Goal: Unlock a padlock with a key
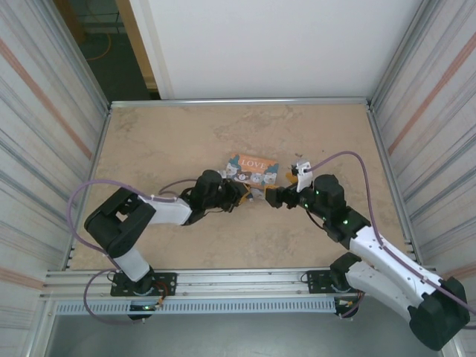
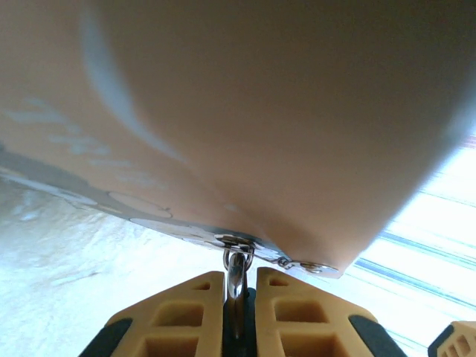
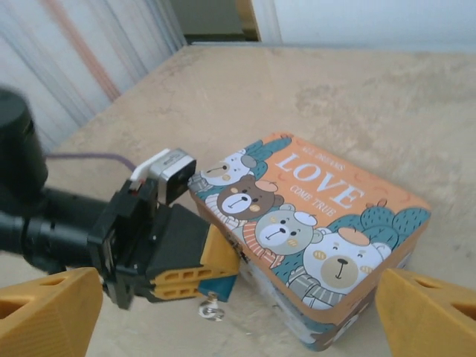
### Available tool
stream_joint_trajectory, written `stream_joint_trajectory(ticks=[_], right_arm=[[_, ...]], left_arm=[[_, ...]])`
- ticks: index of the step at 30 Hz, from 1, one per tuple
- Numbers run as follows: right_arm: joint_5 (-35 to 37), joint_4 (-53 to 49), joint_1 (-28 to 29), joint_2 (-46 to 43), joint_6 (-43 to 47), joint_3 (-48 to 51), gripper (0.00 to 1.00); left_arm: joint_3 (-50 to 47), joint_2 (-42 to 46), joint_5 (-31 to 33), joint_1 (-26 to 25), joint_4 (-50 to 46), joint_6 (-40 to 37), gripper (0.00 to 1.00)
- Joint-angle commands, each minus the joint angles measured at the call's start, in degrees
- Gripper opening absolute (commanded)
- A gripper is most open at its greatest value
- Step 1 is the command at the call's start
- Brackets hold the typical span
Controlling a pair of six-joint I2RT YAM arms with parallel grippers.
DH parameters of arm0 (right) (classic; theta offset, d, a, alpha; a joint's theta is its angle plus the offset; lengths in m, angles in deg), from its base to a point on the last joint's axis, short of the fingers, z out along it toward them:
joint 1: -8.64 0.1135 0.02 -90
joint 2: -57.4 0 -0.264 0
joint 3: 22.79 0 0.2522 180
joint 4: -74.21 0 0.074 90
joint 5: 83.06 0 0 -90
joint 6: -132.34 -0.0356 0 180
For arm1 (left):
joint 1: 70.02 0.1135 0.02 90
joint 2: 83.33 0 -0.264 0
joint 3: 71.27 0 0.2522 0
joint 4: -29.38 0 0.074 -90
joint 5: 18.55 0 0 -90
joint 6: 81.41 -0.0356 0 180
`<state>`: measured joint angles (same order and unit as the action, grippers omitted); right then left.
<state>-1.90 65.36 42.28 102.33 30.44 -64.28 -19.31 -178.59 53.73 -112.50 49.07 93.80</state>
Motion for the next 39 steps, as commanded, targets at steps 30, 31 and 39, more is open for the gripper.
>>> stream_joint_trajectory(ticks=[30,31,39], right_arm=[[27.7,2.7,24.5,15.1,46.9,1.7,0.72],[27.3,3.3,24.6,15.8,46.7,1.7,0.69],[26.7,7.5,24.8,21.2,45.7,1.0,0.46]], left_arm=[[12.2,2.8,-4.2,-0.5,-32.9,4.8,0.00],[12.1,2.8,-4.3,-0.5,-32.8,5.0,0.00],[12.0,2.7,-4.4,-0.5,-32.7,5.1,0.00]])
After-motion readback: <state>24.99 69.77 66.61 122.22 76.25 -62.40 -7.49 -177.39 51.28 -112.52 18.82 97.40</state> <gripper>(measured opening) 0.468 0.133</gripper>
